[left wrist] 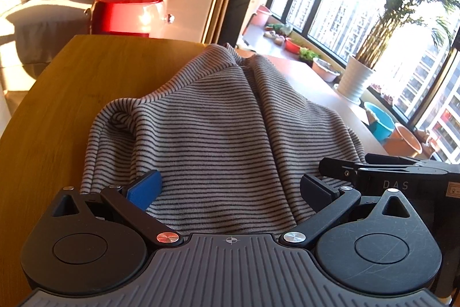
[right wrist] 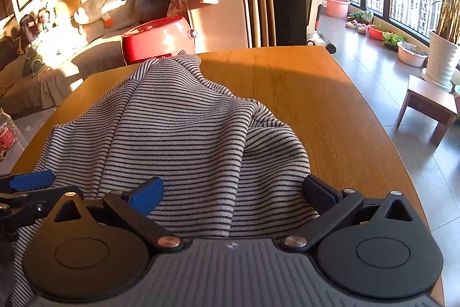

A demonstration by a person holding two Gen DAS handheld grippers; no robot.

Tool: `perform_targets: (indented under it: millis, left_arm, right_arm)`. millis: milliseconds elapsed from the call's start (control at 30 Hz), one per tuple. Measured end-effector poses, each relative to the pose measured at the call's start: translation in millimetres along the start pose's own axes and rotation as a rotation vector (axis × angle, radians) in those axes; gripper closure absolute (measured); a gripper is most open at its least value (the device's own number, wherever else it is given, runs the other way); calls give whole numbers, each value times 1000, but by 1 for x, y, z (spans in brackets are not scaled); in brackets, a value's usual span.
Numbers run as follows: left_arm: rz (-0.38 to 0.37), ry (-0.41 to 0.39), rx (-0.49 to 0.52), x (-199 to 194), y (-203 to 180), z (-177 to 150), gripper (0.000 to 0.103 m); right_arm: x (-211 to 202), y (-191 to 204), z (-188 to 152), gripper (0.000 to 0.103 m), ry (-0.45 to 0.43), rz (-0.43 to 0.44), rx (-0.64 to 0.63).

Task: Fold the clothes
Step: 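Lower both tools onto the striped shirt's hem edge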

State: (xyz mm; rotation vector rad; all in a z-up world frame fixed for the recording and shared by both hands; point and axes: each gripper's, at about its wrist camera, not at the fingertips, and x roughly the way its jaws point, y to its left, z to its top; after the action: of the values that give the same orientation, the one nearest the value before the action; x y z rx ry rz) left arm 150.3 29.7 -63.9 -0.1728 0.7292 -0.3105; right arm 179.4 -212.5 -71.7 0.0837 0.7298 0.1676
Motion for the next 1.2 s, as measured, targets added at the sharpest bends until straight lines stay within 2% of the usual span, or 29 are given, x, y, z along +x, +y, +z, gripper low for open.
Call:
perform_targets:
  millis: [167,300,367,467,567,700,867,1033,1200]
  left_arm:
    - [9,-13,-57,-24,-3,-9,1]
    - [71,-62,-87,-29,11,5,5]
    - [95,-48,-104,-24,20,8,5]
    - [64,2,-150,-13,29,7,8]
    - [24,-19,-137,-11,23,4,8]
    - [26,-44,-85,-8,15,-4,7]
    - [-20,-30,-78,-5,14,-4,0]
    - [-1,-8,-31,0,7,-4,0]
    - [12,-13,-28,1,5,-4,0]
  right_arm:
    - [-26,-5,-23,0,-6,13,-8]
    - [-30,-5,-26,0,-15,11,0]
    - [-29,-4,-25,0,-13,5,-8]
    - [-29,-3,-25,0,-15,5,-8]
    - [-28,-4,-27,0,-14,3,-11]
    - [-28,-3,-27,0,-14,-2,-18]
    - [-26,-1,-27,0,-12,-12,-27]
    - [-25,2,-27,0,-9,-21,-37]
    - [-25,3,-26,0,-9,-22,-37]
